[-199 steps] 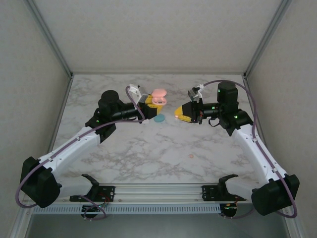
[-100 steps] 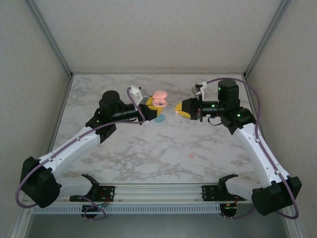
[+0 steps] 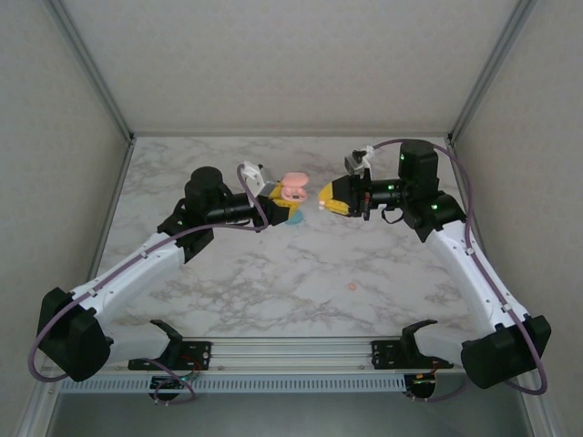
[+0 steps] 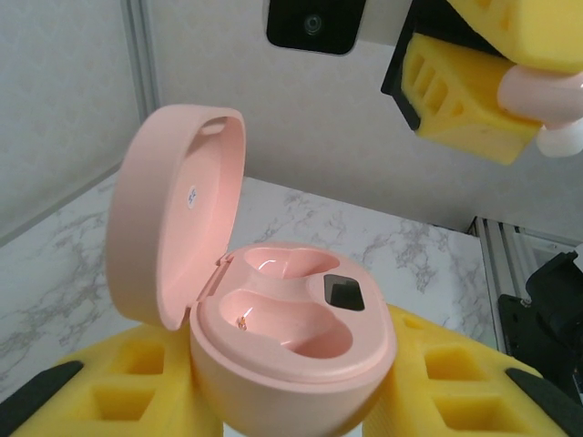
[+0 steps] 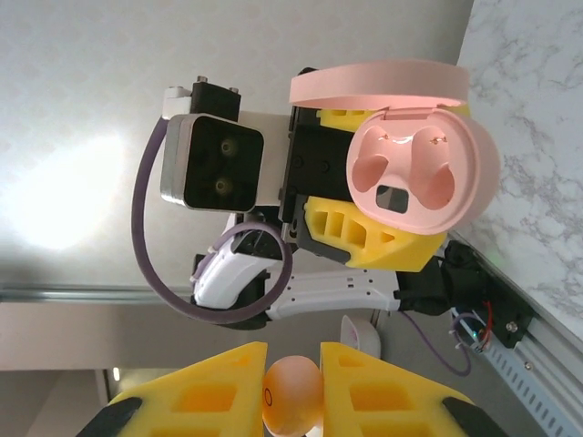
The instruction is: Insert the wireless bluetooth earbuds into the charging case
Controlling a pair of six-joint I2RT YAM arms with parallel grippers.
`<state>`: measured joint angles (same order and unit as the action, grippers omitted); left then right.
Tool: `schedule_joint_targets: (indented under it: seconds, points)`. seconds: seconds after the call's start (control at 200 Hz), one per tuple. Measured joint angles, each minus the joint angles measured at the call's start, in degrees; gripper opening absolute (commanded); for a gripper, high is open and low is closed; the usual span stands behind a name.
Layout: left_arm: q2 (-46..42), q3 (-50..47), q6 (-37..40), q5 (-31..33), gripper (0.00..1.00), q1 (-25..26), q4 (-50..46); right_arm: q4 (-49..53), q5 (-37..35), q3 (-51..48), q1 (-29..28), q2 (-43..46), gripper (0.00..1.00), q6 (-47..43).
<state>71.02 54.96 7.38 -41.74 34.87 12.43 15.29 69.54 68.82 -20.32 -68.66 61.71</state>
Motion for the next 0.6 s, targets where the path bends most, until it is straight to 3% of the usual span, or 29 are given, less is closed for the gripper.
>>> schedule_joint_targets:
  seconds: [0.601]
  points:
    - [-0.28,-0.07,1.29,0.09,0.17,0.28,0.20,-6.27,-0.94,0.20,-2.62,-2.45,0.19,6.29]
